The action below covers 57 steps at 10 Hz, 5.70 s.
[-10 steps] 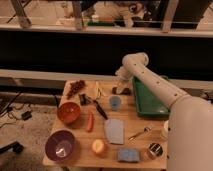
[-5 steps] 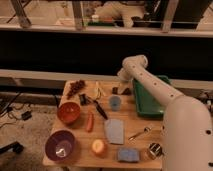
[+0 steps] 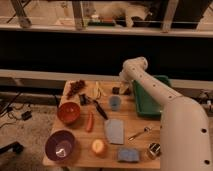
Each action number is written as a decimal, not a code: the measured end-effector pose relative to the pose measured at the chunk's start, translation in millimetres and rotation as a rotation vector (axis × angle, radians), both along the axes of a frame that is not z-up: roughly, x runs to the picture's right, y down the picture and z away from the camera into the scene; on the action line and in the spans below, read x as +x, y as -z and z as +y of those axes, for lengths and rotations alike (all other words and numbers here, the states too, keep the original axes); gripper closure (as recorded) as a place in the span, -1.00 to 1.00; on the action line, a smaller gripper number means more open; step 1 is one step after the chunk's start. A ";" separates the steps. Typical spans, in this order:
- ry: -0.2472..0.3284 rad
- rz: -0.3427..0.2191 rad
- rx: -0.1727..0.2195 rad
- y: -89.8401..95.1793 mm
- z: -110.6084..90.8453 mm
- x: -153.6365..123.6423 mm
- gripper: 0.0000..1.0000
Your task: Wipe purple bowl with eraser
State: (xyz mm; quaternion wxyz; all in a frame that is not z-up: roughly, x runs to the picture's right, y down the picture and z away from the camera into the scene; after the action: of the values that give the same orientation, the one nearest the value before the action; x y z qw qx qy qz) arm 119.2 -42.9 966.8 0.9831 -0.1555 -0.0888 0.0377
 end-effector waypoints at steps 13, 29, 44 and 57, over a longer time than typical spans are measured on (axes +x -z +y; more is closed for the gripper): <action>-0.021 -0.001 -0.121 -34.2 20.0 14.6 -0.60; -0.037 -0.011 -0.219 -53.3 34.9 22.2 -0.60; -0.005 -0.043 -0.336 -61.5 51.5 20.9 -0.44; -0.086 -0.076 -0.261 -35.2 20.1 31.2 0.89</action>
State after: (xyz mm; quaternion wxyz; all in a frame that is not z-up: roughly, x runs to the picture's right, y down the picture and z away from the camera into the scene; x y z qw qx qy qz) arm 150.5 -22.7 1002.0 0.9480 -0.2793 -0.1271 0.0849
